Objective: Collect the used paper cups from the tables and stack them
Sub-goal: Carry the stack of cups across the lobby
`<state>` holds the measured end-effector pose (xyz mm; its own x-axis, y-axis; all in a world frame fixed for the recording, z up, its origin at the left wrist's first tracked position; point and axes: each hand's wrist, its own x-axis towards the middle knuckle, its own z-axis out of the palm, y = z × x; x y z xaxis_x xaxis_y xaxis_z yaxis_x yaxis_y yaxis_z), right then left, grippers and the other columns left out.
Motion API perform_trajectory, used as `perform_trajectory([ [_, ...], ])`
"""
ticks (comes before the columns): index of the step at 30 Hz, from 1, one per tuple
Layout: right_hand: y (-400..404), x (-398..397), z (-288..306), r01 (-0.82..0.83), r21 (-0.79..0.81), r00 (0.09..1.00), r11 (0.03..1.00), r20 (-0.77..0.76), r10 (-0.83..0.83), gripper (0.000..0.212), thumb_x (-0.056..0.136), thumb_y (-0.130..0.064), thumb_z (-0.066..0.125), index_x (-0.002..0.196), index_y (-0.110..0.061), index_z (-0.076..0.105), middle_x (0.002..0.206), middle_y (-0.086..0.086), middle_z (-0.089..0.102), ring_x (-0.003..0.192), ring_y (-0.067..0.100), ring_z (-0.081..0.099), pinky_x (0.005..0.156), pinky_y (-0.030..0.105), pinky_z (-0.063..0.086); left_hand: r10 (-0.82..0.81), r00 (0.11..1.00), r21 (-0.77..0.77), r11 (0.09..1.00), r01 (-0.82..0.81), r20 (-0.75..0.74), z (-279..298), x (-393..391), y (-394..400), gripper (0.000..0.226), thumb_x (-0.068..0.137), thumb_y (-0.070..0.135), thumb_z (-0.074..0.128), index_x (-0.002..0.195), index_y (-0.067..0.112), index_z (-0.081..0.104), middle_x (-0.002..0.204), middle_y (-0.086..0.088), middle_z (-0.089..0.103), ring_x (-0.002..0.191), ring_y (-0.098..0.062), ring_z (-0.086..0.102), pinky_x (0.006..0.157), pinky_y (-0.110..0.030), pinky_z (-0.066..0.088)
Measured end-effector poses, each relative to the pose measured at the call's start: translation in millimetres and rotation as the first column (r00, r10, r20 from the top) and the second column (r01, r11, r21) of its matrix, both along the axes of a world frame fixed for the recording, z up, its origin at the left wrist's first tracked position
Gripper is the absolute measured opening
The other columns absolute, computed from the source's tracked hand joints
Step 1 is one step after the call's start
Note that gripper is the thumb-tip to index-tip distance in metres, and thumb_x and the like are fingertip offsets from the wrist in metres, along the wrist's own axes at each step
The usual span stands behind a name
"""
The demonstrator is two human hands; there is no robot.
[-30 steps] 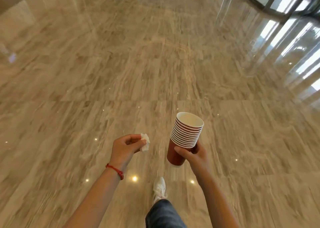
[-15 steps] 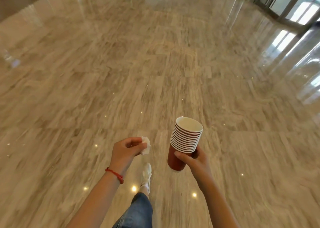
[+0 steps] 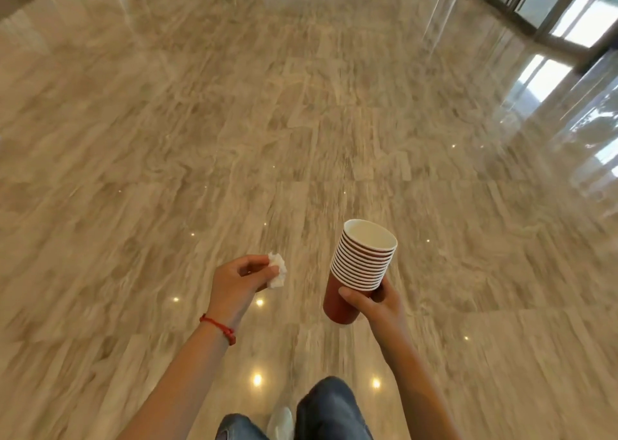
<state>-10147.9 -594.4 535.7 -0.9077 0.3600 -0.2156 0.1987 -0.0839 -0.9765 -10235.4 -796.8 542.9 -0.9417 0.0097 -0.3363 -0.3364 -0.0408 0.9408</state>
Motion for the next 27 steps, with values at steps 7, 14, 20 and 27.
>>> perform_trajectory([
  [7, 69.9, -159.3, -20.9, 0.016, 0.024, 1.000, 1.000, 0.012, -0.016, 0.046, 0.065, -0.013, 0.080, 0.106, -0.022, 0.062, 0.099, -0.003, 0.072, 0.095, 0.011, 0.067, 0.080, 0.030, 0.053, -0.019, 1.000, 0.009, 1.000, 0.019, 0.013, -17.1, -158.1, 69.5, 0.021, 0.070, -0.003, 0.074, 0.077, 0.016, 0.069, 0.074, -0.001, 0.069, 0.064, -0.005, 0.067, 0.056, -0.013, 0.053],
  [14, 151.5, -346.0, -13.0, -0.039, 0.024, 0.999, 0.999, -0.024, 0.040, 0.044, 0.067, -0.010, 0.081, 0.105, -0.024, 0.062, 0.097, -0.008, 0.072, 0.091, 0.006, 0.067, 0.069, 0.014, 0.052, -0.010, 1.000, 0.020, 1.000, 0.009, 0.022, -9.2, -333.8, 143.8, 0.019, 0.070, -0.002, 0.074, 0.086, 0.008, 0.070, 0.078, -0.006, 0.069, 0.069, -0.011, 0.066, 0.058, -0.014, 0.054],
  [20, 197.0, -482.1, -5.5, -0.055, -0.003, 0.998, 0.998, -0.013, 0.055, 0.045, 0.070, -0.006, 0.078, 0.110, -0.019, 0.061, 0.098, -0.008, 0.072, 0.091, 0.006, 0.067, 0.069, 0.016, 0.052, -0.013, 1.000, 0.011, 1.000, 0.013, 0.018, -2.2, -465.3, 191.0, 0.019, 0.072, -0.003, 0.072, 0.085, 0.010, 0.069, 0.079, -0.006, 0.069, 0.069, -0.011, 0.066, 0.056, -0.014, 0.053],
  [27, 239.5, -659.4, -22.6, -0.005, 0.004, 1.000, 1.000, -0.010, 0.005, 0.044, 0.069, 0.001, 0.077, 0.104, -0.018, 0.061, 0.087, -0.010, 0.072, 0.083, 0.000, 0.067, 0.064, 0.012, 0.050, -0.022, 1.000, 0.030, 0.999, 0.021, 0.009, -20.2, -645.6, 239.0, 0.020, 0.071, -0.003, 0.073, 0.076, 0.017, 0.069, 0.060, 0.008, 0.070, 0.058, -0.001, 0.065, 0.052, -0.011, 0.050],
])
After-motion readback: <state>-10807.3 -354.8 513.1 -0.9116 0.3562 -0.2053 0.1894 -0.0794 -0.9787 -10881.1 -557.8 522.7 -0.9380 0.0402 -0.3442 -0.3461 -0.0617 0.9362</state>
